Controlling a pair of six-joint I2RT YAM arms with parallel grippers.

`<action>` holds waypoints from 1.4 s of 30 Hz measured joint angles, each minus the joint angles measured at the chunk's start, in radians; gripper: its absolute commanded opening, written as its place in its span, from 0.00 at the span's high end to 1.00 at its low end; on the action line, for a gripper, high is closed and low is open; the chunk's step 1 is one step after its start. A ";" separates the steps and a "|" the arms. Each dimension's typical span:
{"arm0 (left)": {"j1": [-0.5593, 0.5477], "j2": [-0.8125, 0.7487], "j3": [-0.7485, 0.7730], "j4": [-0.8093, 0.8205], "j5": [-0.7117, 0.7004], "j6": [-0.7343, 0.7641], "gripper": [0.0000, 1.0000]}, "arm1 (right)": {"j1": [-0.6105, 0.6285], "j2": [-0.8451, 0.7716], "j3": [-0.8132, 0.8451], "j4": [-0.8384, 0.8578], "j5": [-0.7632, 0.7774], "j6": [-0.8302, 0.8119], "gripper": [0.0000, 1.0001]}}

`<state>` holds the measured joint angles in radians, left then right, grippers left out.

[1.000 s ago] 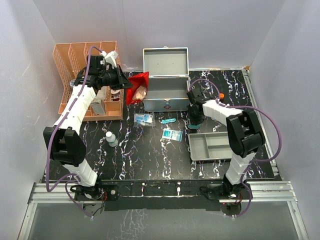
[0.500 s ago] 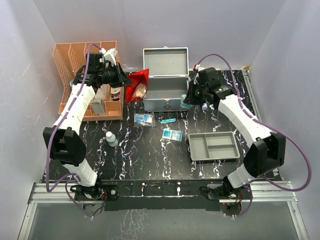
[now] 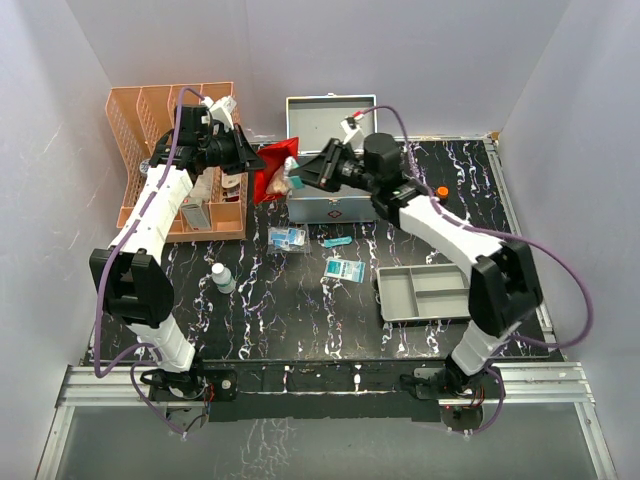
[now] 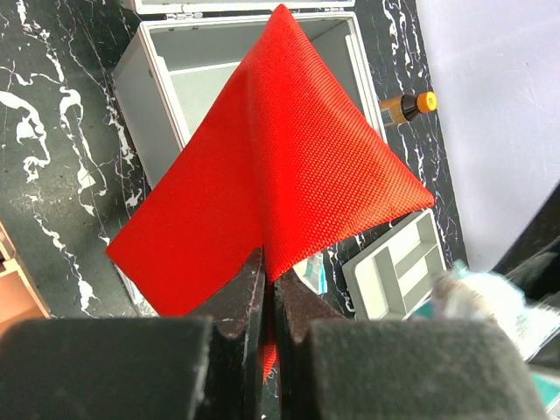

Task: Organize the medicine kit
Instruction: Place the medical item at the medicine pouch.

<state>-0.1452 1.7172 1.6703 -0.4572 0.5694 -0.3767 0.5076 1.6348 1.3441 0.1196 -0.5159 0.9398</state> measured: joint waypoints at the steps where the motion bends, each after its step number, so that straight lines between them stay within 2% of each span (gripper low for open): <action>1: 0.000 0.000 0.000 0.001 0.000 0.000 1.00 | 0.013 0.035 0.014 0.043 -0.011 0.031 1.00; 6: 0.000 0.000 0.000 0.005 0.002 0.000 1.00 | 0.064 0.158 0.042 0.208 -0.034 0.144 1.00; 12: 0.000 0.000 0.000 0.008 0.008 -0.002 1.00 | 0.070 0.213 0.042 0.260 -0.017 0.193 1.00; 16: 0.000 0.000 0.000 0.008 0.016 -0.003 1.00 | 0.070 0.217 0.051 0.257 0.011 0.191 1.00; 25: 0.000 0.000 0.000 0.012 0.023 -0.009 1.00 | 0.069 0.276 0.189 0.232 0.062 0.159 0.99; 34: 0.000 0.000 0.000 0.013 0.023 -0.010 1.00 | 0.069 0.281 0.191 0.135 0.103 0.112 0.99; 42: 0.000 0.000 0.000 0.014 0.034 -0.010 1.00 | 0.068 0.281 0.191 0.063 0.160 0.069 0.88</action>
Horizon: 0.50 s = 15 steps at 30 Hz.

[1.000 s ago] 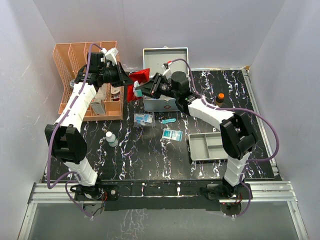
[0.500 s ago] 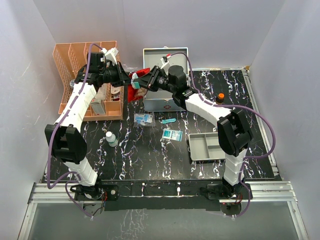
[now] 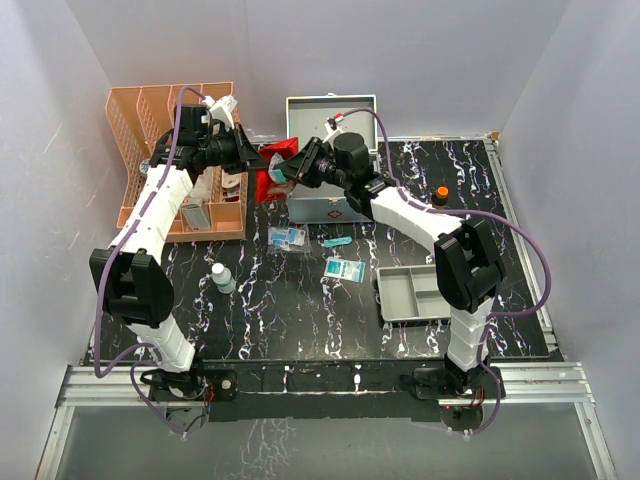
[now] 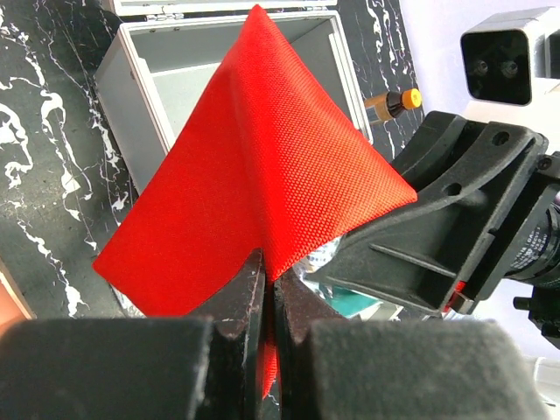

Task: Organize the medicine kit
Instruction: Place the medical item at the medicine pouch.

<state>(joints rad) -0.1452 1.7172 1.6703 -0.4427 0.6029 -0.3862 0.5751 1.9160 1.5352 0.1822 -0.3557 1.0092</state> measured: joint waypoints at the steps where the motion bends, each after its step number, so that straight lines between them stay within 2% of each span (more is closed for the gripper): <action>1: 0.000 0.000 0.000 0.000 0.001 0.000 1.00 | 0.000 0.002 0.002 -0.006 0.006 -0.008 0.85; 9: 0.000 0.000 0.000 0.000 0.004 0.000 1.00 | -0.001 0.043 0.105 -0.080 0.030 -0.057 0.63; 15: 0.000 -0.002 0.000 0.000 0.007 0.000 1.00 | -0.001 0.043 0.110 -0.114 0.043 -0.088 0.58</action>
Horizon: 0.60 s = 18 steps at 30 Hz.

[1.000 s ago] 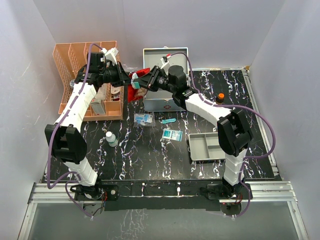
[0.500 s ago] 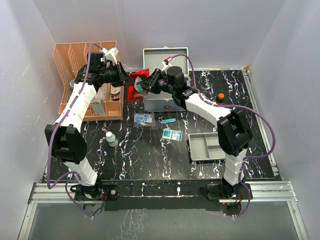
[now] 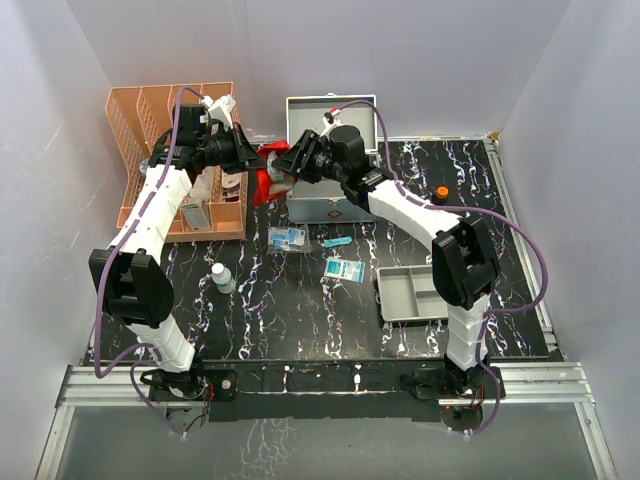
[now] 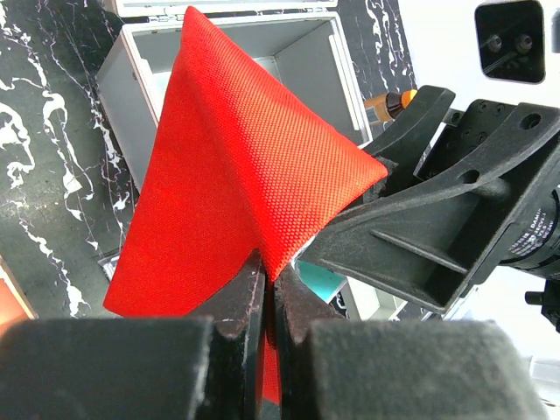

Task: Organize the medicine kit
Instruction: Place the medical item at the medicine pouch.

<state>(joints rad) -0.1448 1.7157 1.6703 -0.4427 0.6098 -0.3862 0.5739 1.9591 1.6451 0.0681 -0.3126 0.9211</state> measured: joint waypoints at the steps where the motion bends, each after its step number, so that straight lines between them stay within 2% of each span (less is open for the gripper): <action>1: 0.000 0.000 0.000 0.000 0.000 0.000 1.00 | 0.000 -0.001 -0.002 -0.005 0.003 -0.004 0.57; 18: -0.001 0.000 -0.001 -0.004 0.004 0.000 1.00 | 0.000 -0.139 -0.071 -0.091 0.075 -0.077 0.52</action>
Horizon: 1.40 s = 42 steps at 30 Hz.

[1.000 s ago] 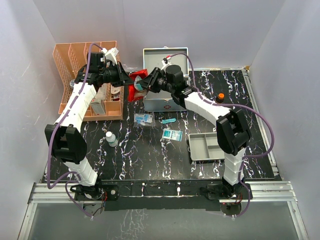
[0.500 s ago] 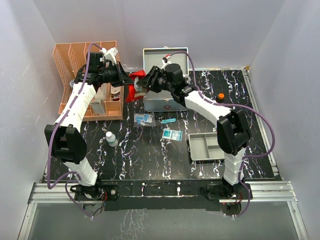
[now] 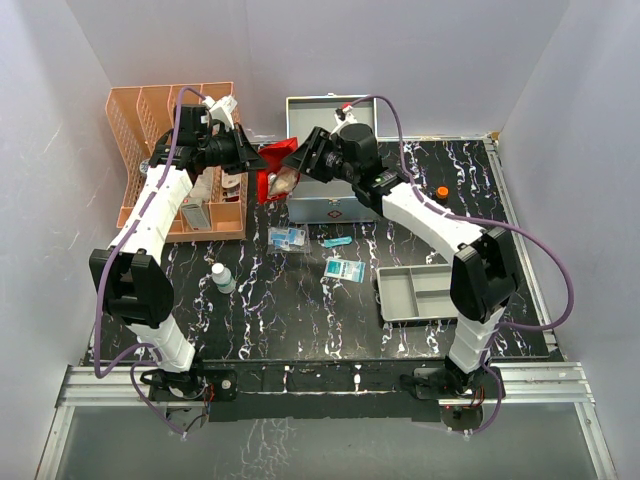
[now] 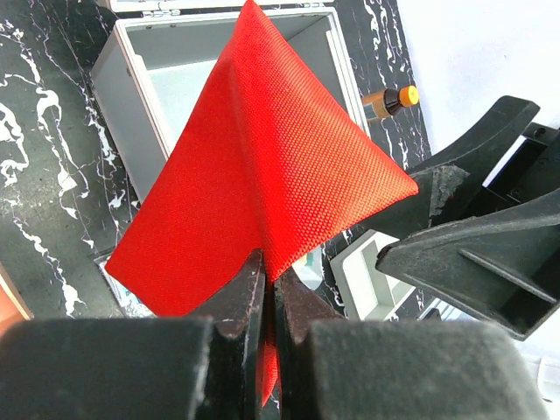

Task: Organize the medicine kit
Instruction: Place the medical item at the medicine pouch.

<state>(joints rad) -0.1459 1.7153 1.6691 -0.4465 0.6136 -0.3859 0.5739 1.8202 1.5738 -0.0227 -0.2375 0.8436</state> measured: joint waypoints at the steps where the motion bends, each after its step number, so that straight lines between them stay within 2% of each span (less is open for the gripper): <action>1: 0.000 0.000 0.000 0.000 0.000 0.000 1.00 | 0.000 -0.003 0.000 -0.002 0.004 -0.004 0.52; 11: 0.000 0.000 -0.001 -0.003 0.000 0.000 1.00 | 0.000 -0.063 -0.002 -0.080 0.061 -0.059 0.49; 22: 0.000 0.000 -0.001 -0.003 0.002 -0.003 1.00 | 0.000 -0.144 0.001 -0.207 0.144 -0.153 0.50; 25: 0.000 0.000 -0.001 -0.003 0.004 -0.004 1.00 | 0.000 -0.144 0.001 -0.262 0.154 -0.172 0.57; 29: 0.000 0.000 -0.001 -0.003 0.005 -0.005 1.00 | 0.002 -0.144 0.002 -0.301 0.157 -0.189 0.74; 32: -0.001 0.000 -0.001 -0.003 0.005 -0.008 1.00 | 0.007 -0.142 0.006 -0.322 0.156 -0.192 0.78; 34: -0.002 0.000 -0.001 -0.003 0.005 -0.008 1.00 | 0.010 -0.135 0.016 -0.333 0.156 -0.196 0.76; 36: -0.003 0.000 -0.001 -0.003 0.005 -0.008 1.00 | 0.015 -0.122 0.037 -0.366 0.159 -0.212 0.70; 39: -0.004 0.000 -0.001 -0.004 0.004 -0.007 1.00 | 0.020 -0.095 0.091 -0.470 0.179 -0.264 0.64; 42: -0.005 0.000 -0.001 -0.006 0.004 -0.006 1.00 | 0.025 -0.089 0.097 -0.578 0.215 -0.335 0.62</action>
<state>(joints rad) -0.1509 1.7153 1.6680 -0.4522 0.6174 -0.3923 0.5987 1.7317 1.6711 -0.6006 -0.0227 0.5091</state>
